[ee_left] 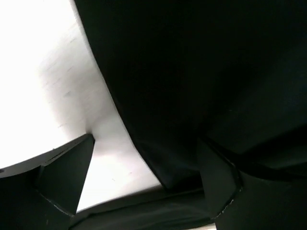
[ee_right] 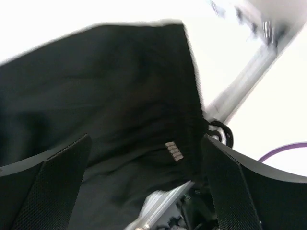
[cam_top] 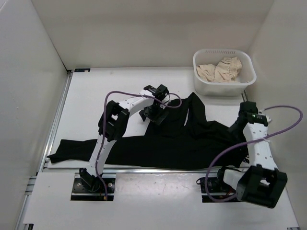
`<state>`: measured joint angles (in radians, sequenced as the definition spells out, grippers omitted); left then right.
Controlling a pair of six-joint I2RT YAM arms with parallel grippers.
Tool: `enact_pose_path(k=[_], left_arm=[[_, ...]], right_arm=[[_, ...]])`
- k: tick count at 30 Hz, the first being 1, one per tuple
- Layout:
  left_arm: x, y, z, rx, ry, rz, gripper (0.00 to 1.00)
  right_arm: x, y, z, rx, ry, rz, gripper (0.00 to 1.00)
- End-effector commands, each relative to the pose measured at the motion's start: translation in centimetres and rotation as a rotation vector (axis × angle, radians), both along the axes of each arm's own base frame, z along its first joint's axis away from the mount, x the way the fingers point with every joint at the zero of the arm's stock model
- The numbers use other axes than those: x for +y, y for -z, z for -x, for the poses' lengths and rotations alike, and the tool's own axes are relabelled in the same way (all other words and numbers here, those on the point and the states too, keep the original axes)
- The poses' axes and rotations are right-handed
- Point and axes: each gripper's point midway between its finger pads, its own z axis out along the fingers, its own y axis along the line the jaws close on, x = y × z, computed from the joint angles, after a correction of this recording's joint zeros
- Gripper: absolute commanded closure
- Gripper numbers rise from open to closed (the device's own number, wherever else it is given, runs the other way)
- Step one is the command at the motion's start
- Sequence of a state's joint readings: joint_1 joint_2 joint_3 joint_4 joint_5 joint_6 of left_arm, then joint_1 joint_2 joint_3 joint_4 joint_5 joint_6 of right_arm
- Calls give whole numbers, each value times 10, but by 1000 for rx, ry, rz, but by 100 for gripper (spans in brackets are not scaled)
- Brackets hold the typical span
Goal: Fold and stack the trousers
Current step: Flatten the trousers out
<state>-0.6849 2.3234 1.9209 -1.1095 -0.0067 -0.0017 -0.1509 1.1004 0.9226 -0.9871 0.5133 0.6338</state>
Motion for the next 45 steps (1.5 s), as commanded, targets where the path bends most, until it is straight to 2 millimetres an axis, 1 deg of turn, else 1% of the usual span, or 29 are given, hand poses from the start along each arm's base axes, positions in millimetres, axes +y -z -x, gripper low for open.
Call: enact_pose_path(k=[1, 5, 7, 8, 9, 10, 11, 13, 14, 15, 16, 18, 19, 20, 21, 22, 23, 24, 26, 27, 28, 29, 30, 31, 32, 34, 37, 40, 45], left_arm=[[12, 28, 9, 69, -17, -20, 5], [23, 35, 21, 125, -34, -18, 86], [32, 21, 15, 119, -65, 6, 86], [51, 20, 10, 126, -112, 4, 86], [66, 14, 1, 100, -143, -13, 86], [81, 0, -14, 34, -180, -20, 86], [129, -9, -44, -76, -269, -124, 86], [178, -31, -85, -243, -385, -196, 86], [222, -46, -106, -311, -490, -234, 86], [248, -79, -136, -434, -565, -260, 86], [268, -91, -151, -480, -617, -275, 86], [309, -103, -177, -547, -714, -307, 86], [322, -124, -191, -621, -754, -335, 83], [330, -120, -201, -651, -776, -350, 73], [339, -124, -205, -683, -800, -364, 59], [345, -120, -206, -700, -814, -404, 14], [347, -123, -209, -722, -824, -410, 0], [354, -122, -209, -727, -838, -425, 0], [359, -126, -205, -729, -847, -428, 0], [367, -146, -197, -753, -868, -420, 0], [370, -130, -181, -690, -856, -414, 0], [372, -128, -169, -667, -856, -408, 0], [375, -144, -155, -679, -865, -389, 0], [383, -139, -141, -648, -875, -388, 0], [386, -114, -116, -565, -864, -411, 0], [400, -107, -90, -519, -890, -416, 0], [410, -70, -61, -393, -910, -390, 0], [413, -56, -69, -358, -928, -331, 0], [395, -56, -106, -373, -910, -136, 0]], right_arm=[[12, 43, 11, 65, 66, -180, 1], [9, 71, 16, 147, 90, -204, 1], [7, 79, 18, 177, 86, -196, 8], [6, 81, 16, 173, 85, -195, 12], [5, 82, 14, 174, 77, -193, 22], [7, 84, 14, 186, 64, -204, 43], [9, 85, 10, 172, 49, -218, 56], [16, 82, -2, 137, 8, -243, 89], [19, 78, -10, 106, -13, -242, 94], [22, 75, -15, 97, -33, -239, 98], [29, 71, -24, 77, -76, -231, 100], [30, 58, -39, 42, -108, -196, 100], [33, 54, -44, 32, -128, -185, 100], [33, 55, -47, 38, -127, -186, 100], [35, 53, -51, 36, -140, -185, 96], [39, 48, -61, 15, -168, -186, 89], [41, 47, -65, 18, -189, -199, 80], [48, 43, -70, 8, -245, -232, 52], [50, 25, -78, -20, -270, -222, 26], [48, 18, -77, -27, -266, -207, 12], [39, 6, -70, -32, -247, -157, 9], [36, -1, -68, -40, -240, -136, 7], [28, -8, -65, -49, -217, -120, 6], [24, -16, -63, -61, -203, -107, 6], [22, -20, -54, -56, -192, -107, 6], [17, -21, -45, -47, -154, -107, 6], [24, -4, -21, 22, -84, -178, 4], [36, 21, -5, 32, -47, -246, 4], [38, 50, -8, -27, -6, -305, 4]])
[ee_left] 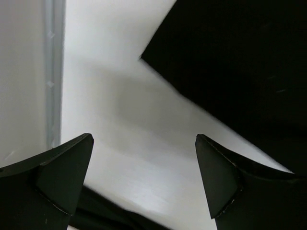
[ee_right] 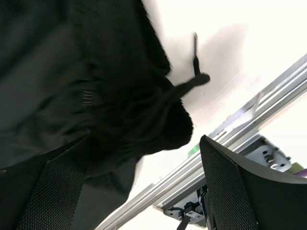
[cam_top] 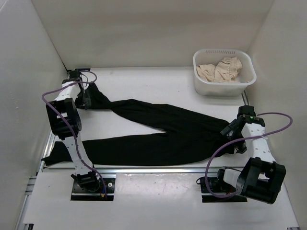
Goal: Fold and stack the trousers
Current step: Flatten the trousers out
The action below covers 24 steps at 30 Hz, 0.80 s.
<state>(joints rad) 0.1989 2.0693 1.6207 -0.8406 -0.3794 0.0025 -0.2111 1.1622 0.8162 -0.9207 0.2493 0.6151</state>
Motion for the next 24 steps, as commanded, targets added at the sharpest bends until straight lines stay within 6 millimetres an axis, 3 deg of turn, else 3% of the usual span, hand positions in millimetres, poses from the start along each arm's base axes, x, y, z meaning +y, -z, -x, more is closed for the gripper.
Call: enact_pose_path(k=[1, 3, 7, 10, 13, 15, 17, 18, 19, 20, 22, 24], left_arm=[[-33, -10, -38, -120, 84, 120, 0], [-39, -10, -41, -128, 100, 119, 0], [-45, 1, -39, -120, 110, 121, 0], [-45, 33, -38, -56, 106, 134, 0], [-45, 39, -50, -63, 110, 144, 0], [-49, 49, -55, -49, 118, 147, 3], [-49, 55, -56, -39, 117, 149, 23], [-49, 55, -56, -39, 117, 149, 39], [-49, 58, -52, -28, 117, 151, 77], [-50, 62, -48, -13, 115, 154, 86], [-49, 70, -38, 17, 110, 149, 86], [-36, 55, -35, -9, 82, 131, 86]], right_arm=[[3, 5, -12, -71, 36, -53, 4], [1, -4, -19, -96, 16, -41, 4], [-15, -56, -49, -230, -43, 46, 4], [-26, -73, -79, -276, -36, 77, 4], [-24, -54, -104, -224, -25, 15, 4], [-26, -31, -117, -160, 13, -14, 4], [-29, -5, -124, -97, 37, -24, 4], [-31, 3, -126, -79, 54, -17, 4], [-34, 11, -129, -68, 57, -11, 4], [-36, 28, -125, -11, 73, -4, 4], [-34, 48, -127, 42, 64, -15, 7], [-27, 58, -128, 59, 59, -29, 17]])
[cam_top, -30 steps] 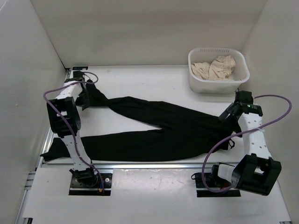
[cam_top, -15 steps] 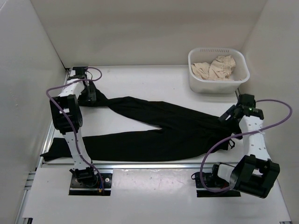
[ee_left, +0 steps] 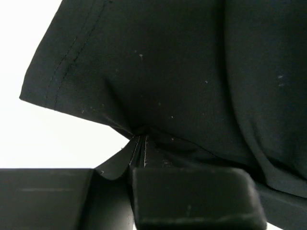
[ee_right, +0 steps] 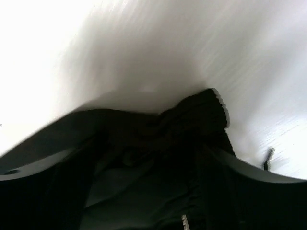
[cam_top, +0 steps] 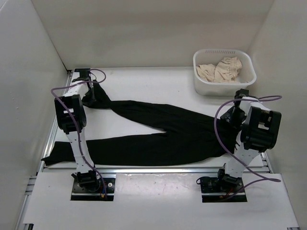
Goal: Fold and stack the trousers
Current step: Flatten the trousers out
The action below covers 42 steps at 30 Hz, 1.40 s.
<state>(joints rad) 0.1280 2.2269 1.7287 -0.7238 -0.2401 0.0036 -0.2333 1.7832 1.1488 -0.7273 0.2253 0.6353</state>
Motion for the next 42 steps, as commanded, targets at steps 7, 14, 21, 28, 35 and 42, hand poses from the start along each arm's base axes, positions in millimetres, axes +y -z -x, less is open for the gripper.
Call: enact_pose_path(k=[7, 14, 21, 28, 35, 42], left_arm=[[49, -58, 41, -45, -123, 12, 86], [80, -161, 50, -164, -197, -64, 86], [96, -191, 89, -165, -265, -138, 86], [47, -138, 99, -23, -154, 12, 65], [-24, -62, 91, 43, 22, 67, 15], [-39, -15, 86, 93, 63, 54, 7]], right_arm=[[-5, 13, -16, -5, -10, 59, 96], [-23, -87, -30, -212, -71, 211, 100], [-29, -170, -9, -444, -68, 328, 100], [-7, -159, -19, -485, -147, 214, 100], [2, -144, -17, -467, -168, 163, 100], [2, -141, -15, -456, -176, 163, 100]])
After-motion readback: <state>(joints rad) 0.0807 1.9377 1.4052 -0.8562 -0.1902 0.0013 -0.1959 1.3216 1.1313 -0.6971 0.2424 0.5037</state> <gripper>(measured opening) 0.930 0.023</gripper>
